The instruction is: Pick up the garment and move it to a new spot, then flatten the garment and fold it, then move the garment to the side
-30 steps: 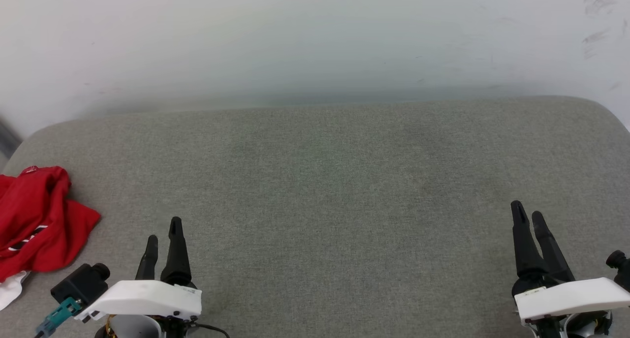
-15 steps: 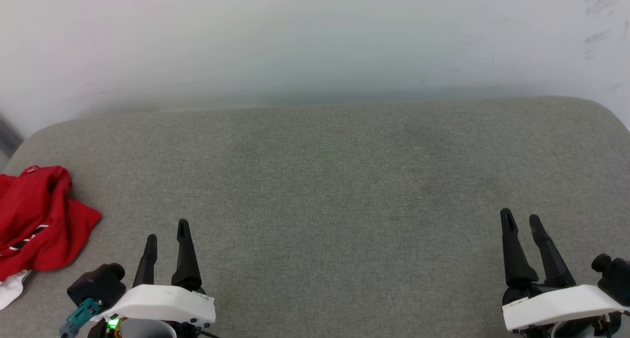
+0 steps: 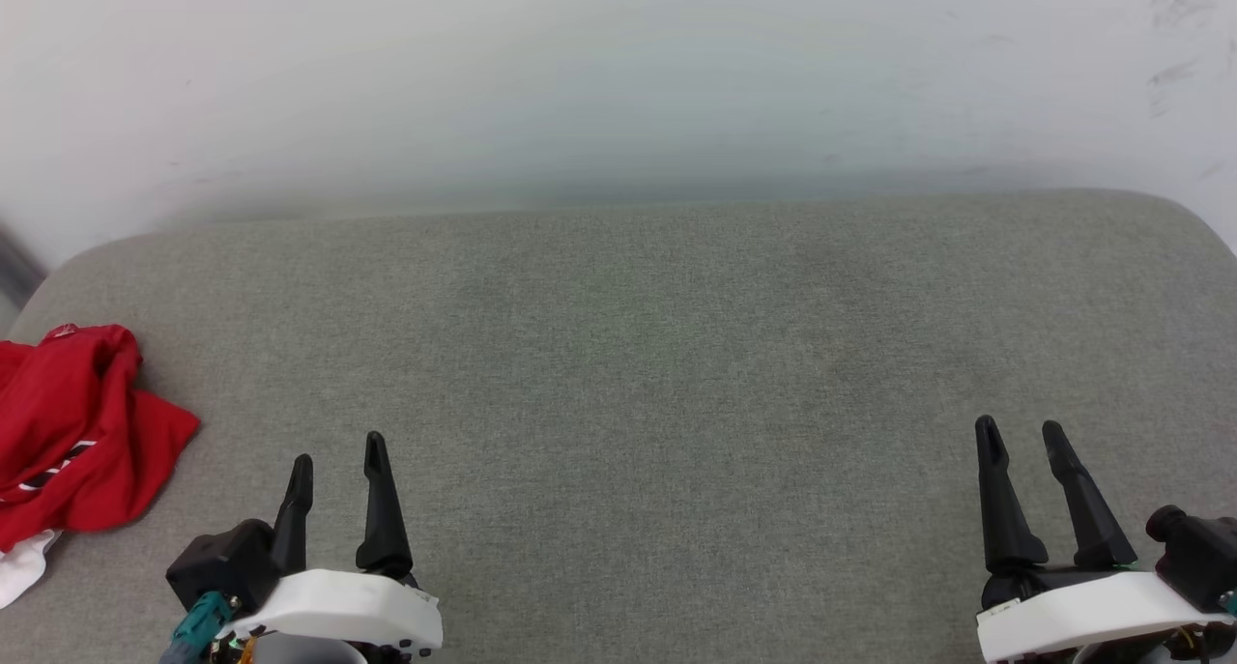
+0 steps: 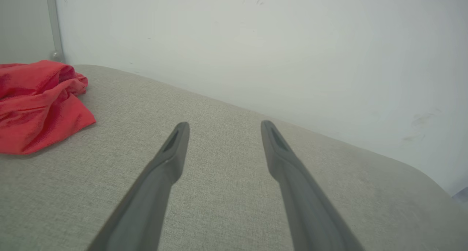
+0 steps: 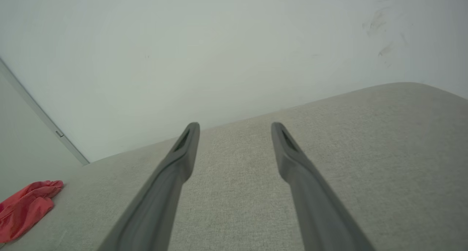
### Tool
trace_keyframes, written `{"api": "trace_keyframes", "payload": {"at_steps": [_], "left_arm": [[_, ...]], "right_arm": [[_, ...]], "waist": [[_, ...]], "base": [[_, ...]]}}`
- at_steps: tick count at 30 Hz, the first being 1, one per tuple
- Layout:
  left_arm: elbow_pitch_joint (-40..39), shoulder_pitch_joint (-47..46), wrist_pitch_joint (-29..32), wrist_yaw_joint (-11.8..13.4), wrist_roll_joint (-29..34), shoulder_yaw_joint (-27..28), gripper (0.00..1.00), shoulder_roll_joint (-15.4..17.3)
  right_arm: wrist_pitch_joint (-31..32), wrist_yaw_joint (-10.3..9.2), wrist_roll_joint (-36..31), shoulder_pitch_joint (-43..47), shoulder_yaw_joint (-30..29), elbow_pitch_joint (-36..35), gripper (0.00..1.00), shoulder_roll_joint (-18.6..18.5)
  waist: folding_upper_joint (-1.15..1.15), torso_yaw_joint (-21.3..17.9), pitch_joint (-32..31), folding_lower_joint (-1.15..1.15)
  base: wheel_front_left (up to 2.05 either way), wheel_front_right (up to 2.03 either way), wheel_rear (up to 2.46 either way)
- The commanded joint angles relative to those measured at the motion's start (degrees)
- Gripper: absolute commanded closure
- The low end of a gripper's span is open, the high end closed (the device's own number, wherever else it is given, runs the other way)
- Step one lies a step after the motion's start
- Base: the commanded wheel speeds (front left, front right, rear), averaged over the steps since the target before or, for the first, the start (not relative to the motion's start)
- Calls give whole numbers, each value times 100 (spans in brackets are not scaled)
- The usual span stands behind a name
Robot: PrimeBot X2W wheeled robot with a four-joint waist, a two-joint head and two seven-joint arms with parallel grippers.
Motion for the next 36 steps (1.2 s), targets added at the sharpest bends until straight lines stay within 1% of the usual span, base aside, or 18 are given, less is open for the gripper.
{"api": "trace_keyframes", "payload": {"at_steps": [1, 12, 24, 36], "left_arm": [[-80, 36, -60, 25, 173, -35, 0, 45], [-95, 107, -212, -10, 750, -121, 0, 48], [-57, 186, -358, -201, 1210, -96, 0, 6], [6, 269, -475, -336, 1597, -50, 0, -47]], "right_arm": [[-60, 0, -168, 21, 8, -84, 0, 3], [-209, 0, -631, 122, 21, -193, 0, 4], [-355, -1, -1086, 204, 27, -277, 0, 5], [-474, -1, -1360, 314, 46, -411, 0, 7]], "waist": [[0, 0, 1, 0], [0, -5, 4, 0], [0, 0, -3, 0], [0, 0, -29, 0]], "base": [[0, 0, 0], [0, 0, 0], [0, 0, 0], [0, 0, 0]]}}
